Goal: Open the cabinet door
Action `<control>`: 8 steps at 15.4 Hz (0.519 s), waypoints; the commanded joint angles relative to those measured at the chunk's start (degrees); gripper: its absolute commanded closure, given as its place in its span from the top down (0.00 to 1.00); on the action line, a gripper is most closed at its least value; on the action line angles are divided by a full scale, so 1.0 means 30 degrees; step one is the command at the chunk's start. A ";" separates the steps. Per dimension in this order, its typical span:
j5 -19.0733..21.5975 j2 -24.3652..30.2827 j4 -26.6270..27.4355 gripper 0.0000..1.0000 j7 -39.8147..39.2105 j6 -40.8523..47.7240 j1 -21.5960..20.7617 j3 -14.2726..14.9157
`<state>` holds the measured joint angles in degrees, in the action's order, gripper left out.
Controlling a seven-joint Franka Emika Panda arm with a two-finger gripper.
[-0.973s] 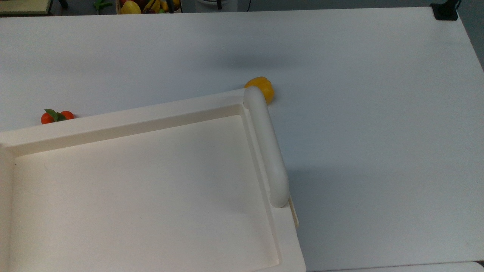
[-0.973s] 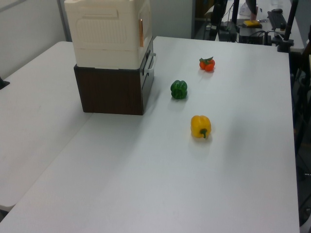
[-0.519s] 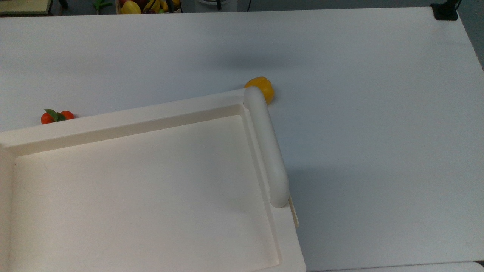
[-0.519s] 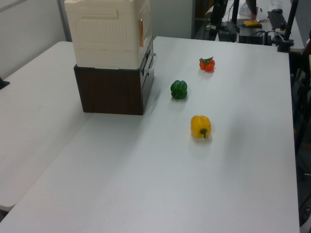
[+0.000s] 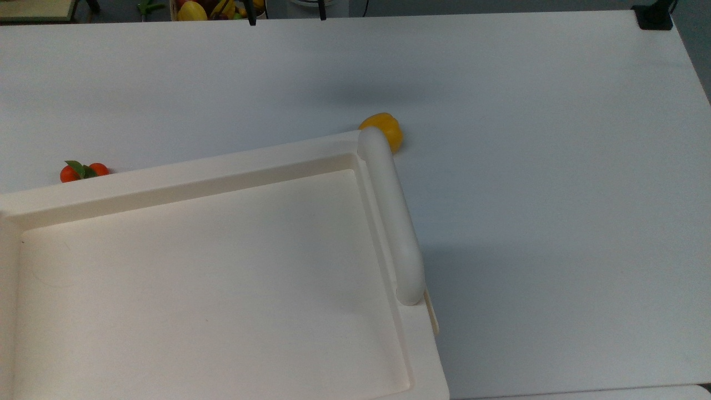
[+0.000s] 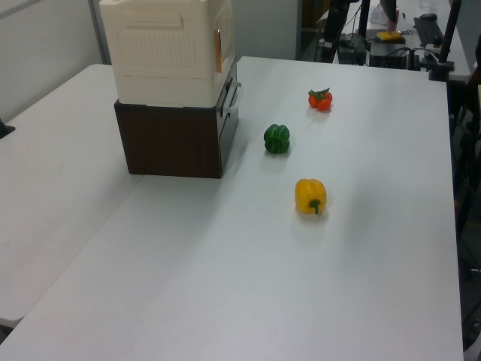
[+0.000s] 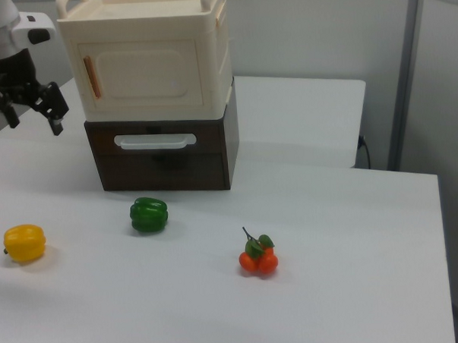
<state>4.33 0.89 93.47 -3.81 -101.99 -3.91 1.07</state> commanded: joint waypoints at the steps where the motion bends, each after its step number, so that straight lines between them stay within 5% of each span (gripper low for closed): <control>1: 0.0050 -0.1404 -0.0683 1.00 -0.0135 -0.2704 -0.0568 -0.0065; 8: -0.0243 -0.4187 -0.2793 1.00 0.1679 -0.7888 -0.1449 -0.0065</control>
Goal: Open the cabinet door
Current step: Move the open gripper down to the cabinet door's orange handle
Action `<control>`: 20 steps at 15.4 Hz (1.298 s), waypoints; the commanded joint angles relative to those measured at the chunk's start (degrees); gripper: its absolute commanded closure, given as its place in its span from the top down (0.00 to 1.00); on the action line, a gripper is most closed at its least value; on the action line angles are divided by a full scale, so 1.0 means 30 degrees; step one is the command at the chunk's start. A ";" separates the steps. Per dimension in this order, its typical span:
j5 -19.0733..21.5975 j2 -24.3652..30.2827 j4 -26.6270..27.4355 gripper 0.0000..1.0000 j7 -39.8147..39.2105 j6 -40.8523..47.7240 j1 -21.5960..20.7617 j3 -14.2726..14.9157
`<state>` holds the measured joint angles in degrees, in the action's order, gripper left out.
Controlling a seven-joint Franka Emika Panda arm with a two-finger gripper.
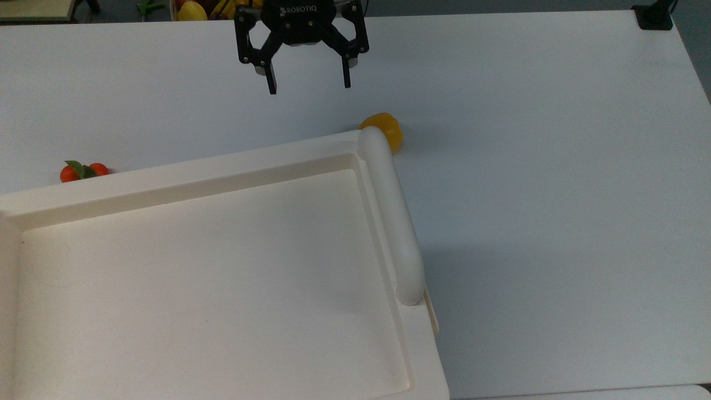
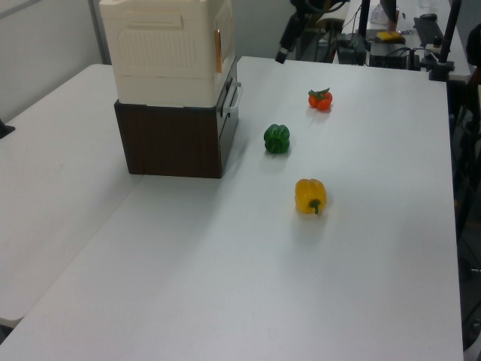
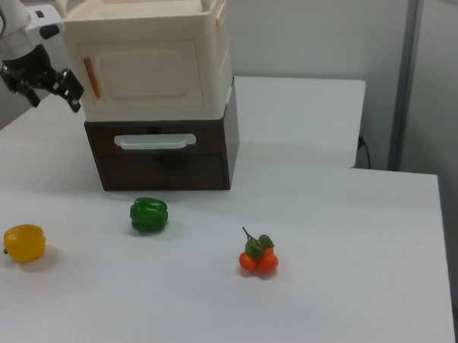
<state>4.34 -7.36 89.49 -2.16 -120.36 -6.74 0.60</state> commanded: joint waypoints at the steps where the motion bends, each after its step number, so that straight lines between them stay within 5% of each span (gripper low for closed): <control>1: -0.0303 -0.1820 -0.1557 1.00 0.1247 -0.2848 -0.0507 0.0094; 8: -0.0303 -0.3432 -0.2143 0.68 0.1190 -0.7394 -0.0478 0.0094; 16: -0.0449 -0.4373 -0.2291 0.60 0.0956 -1.0679 -0.0478 0.0094; 20: -0.2058 -0.4548 -0.2174 0.25 0.0809 -1.1267 -0.0478 0.0094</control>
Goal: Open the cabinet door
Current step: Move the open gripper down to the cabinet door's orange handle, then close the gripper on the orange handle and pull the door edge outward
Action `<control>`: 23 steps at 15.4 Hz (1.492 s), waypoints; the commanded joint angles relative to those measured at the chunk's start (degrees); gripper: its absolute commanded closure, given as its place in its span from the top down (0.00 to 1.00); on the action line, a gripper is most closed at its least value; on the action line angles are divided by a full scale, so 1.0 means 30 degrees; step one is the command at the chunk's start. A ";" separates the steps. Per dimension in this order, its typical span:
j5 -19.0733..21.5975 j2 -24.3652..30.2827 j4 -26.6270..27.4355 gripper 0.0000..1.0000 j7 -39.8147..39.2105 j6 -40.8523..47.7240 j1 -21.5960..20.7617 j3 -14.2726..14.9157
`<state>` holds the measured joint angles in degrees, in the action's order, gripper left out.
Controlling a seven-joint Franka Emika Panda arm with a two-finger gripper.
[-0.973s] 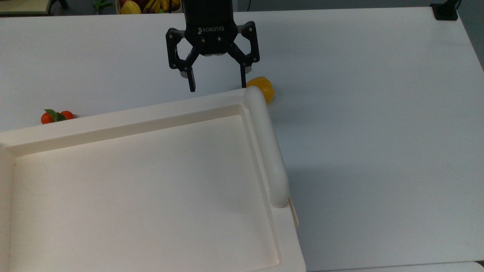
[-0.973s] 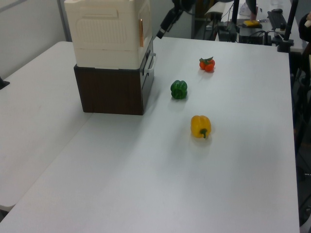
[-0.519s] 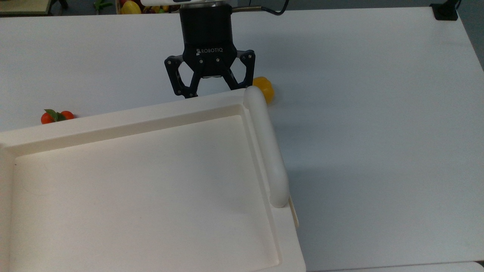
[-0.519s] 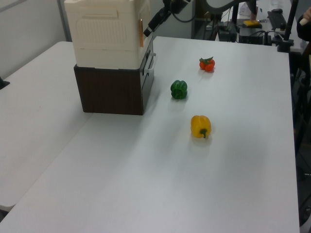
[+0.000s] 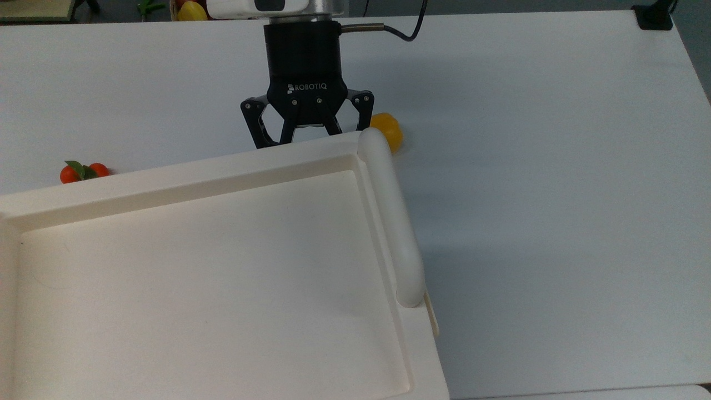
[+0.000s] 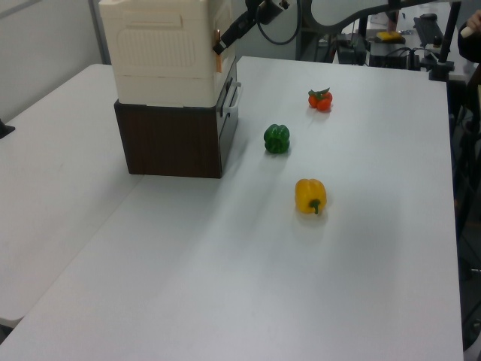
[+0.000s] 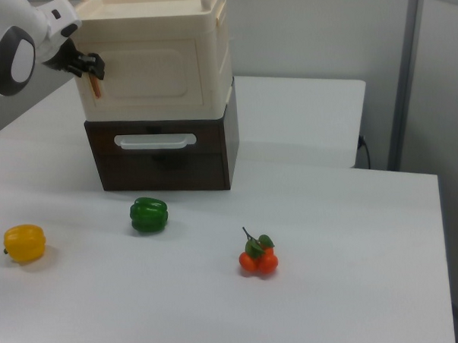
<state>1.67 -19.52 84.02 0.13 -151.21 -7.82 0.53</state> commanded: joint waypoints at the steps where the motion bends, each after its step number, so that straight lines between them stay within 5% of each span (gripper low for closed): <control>1: -0.1432 -0.0525 -0.0323 0.16 0.0044 -0.0983 -0.0088 0.0116; 5: -0.1698 -0.0526 -0.0293 0.03 -0.0277 -0.0983 -0.0030 0.0116; 13: -0.1552 0.1756 0.2252 0.02 -0.0220 -0.0602 0.0292 0.0116; 23: -0.1376 0.4042 0.2842 0.03 -0.0688 0.6918 0.1259 0.0116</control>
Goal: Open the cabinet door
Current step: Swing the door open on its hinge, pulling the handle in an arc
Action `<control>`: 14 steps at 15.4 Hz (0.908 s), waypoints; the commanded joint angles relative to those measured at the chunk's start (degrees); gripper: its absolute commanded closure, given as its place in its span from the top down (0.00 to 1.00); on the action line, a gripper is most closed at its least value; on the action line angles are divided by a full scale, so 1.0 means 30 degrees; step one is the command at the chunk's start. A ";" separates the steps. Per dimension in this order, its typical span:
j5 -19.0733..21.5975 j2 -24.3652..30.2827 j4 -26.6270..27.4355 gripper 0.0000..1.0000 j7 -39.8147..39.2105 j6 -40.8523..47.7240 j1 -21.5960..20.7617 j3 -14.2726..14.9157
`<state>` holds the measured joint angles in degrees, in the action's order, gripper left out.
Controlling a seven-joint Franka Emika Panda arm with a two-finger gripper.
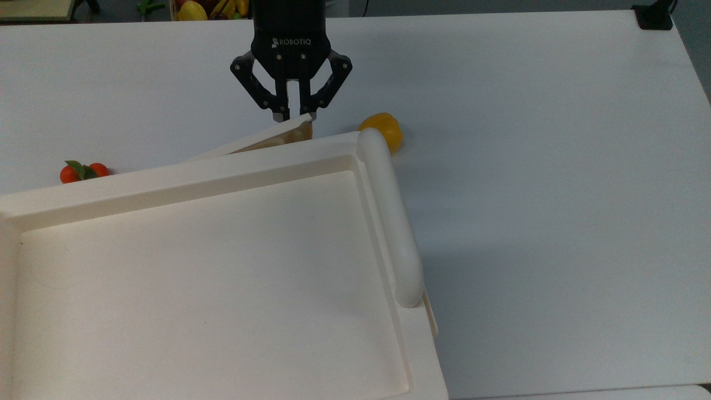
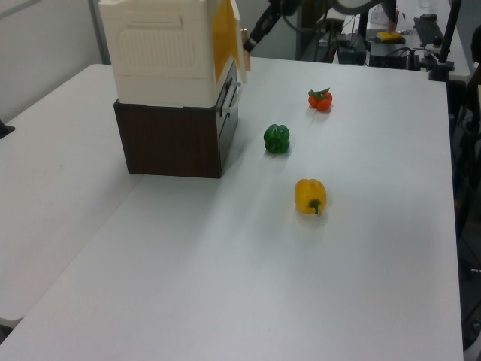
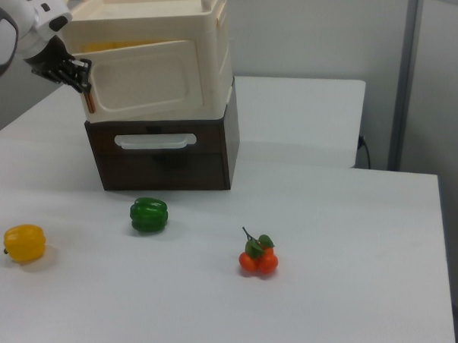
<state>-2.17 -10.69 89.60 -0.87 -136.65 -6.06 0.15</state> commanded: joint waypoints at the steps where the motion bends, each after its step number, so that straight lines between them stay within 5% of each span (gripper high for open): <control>1: -0.0098 0.1422 0.1041 0.03 -0.0353 0.2886 0.0787 0.0244; 14: 0.0428 0.3710 0.1920 0.07 -0.2196 0.8050 0.3743 0.0508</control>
<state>-2.15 -2.11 93.05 -3.79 -114.63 2.63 1.32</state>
